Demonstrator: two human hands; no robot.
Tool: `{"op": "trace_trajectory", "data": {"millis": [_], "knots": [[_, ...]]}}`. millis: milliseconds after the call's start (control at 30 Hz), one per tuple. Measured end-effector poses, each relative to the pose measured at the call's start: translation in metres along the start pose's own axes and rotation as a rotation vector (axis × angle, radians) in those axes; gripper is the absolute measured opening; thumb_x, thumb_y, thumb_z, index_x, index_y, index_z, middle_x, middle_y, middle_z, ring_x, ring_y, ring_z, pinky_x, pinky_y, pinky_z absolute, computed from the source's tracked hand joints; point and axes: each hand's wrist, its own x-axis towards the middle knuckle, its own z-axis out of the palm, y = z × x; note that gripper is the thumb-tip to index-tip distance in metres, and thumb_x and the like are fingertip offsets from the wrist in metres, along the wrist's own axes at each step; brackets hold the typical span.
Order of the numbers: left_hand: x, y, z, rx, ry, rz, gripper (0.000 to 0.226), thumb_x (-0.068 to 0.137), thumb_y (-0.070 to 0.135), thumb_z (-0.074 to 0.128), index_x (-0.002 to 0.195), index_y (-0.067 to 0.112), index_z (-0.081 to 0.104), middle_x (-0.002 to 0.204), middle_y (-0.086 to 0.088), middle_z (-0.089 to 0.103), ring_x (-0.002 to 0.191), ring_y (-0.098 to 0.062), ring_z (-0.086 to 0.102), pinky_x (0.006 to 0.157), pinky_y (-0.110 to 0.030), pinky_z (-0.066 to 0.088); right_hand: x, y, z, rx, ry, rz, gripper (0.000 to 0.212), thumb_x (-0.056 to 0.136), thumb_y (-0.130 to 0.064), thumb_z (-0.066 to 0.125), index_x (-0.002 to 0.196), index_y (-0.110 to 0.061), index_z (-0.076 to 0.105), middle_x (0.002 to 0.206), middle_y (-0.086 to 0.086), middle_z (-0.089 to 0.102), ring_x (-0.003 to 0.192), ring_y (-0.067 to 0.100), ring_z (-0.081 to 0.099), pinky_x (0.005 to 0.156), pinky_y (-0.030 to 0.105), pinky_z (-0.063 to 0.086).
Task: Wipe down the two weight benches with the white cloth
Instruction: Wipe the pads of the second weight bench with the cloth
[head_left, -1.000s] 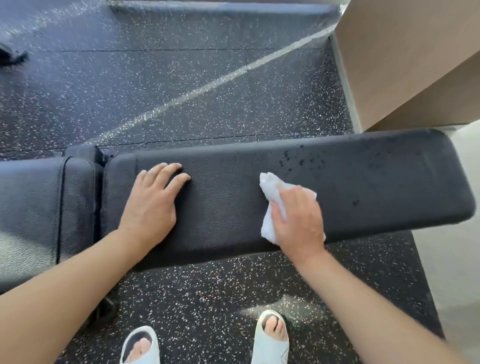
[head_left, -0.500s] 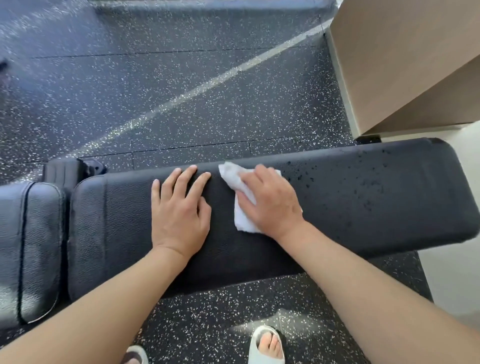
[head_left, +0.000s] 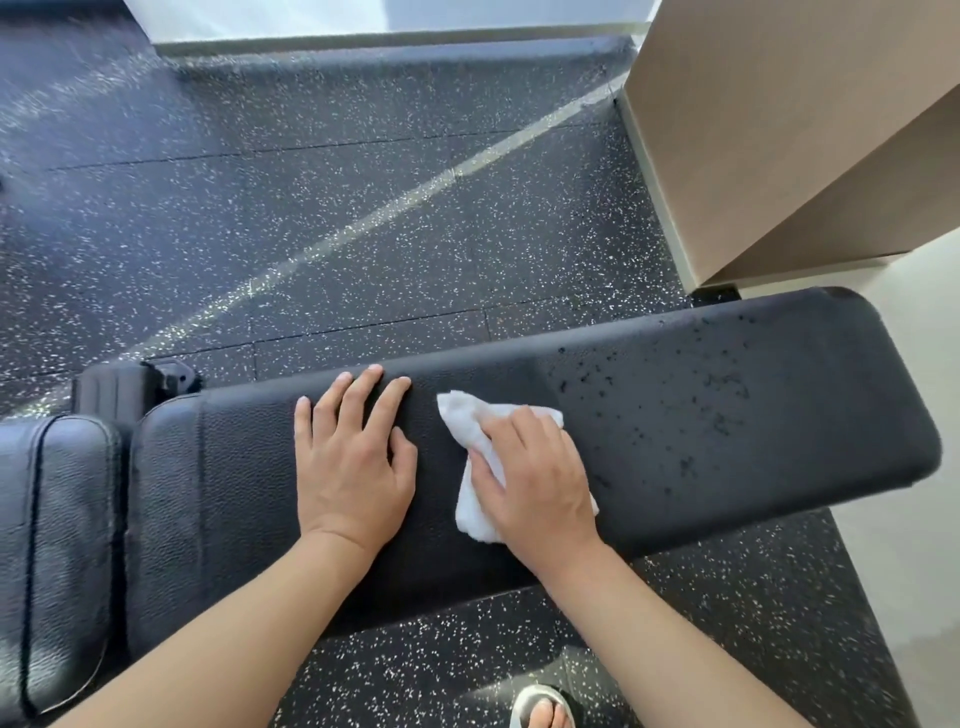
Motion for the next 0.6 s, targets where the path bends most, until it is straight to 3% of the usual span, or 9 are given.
{"op": "trace_trajectory", "data": {"millis": [167, 400, 600], "knots": [[0.002, -0.002, -0.002, -0.009, 0.012, 0.005, 0.051, 0.096, 0.029, 0.051, 0.146, 0.025, 0.062, 0.156, -0.005, 0.055, 0.147, -0.034, 0.044, 0.126, -0.061, 0.022, -0.026, 0.022, -0.010, -0.024, -0.001, -0.078, 0.019, 0.094, -0.030, 0.061, 0.103, -0.015, 0.069, 0.090, 0.000, 0.056, 0.077, 0.023, 0.052, 0.066, 0.039, 0.049], [-0.001, -0.003, -0.002, -0.030, 0.003, 0.012, 0.051, 0.096, 0.030, 0.051, 0.145, 0.026, 0.063, 0.156, -0.004, 0.055, 0.147, -0.033, 0.045, 0.124, -0.063, 0.024, 0.087, -0.004, 0.023, -0.137, 0.080, 0.296, 0.027, 0.098, -0.036, 0.057, 0.109, -0.012, 0.062, 0.103, 0.008, 0.059, 0.091, 0.029, 0.056, 0.076, 0.042, 0.044], [-0.002, -0.007, 0.000, -0.030, -0.005, 0.019, 0.053, 0.096, 0.033, 0.047, 0.147, 0.027, 0.062, 0.158, -0.003, 0.053, 0.148, -0.032, 0.043, 0.125, -0.063, 0.023, 0.062, -0.017, 0.023, -0.094, 0.124, 0.268, 0.025, 0.097, -0.033, 0.058, 0.109, -0.012, 0.064, 0.102, 0.007, 0.060, 0.090, 0.029, 0.055, 0.079, 0.042, 0.045]]}}
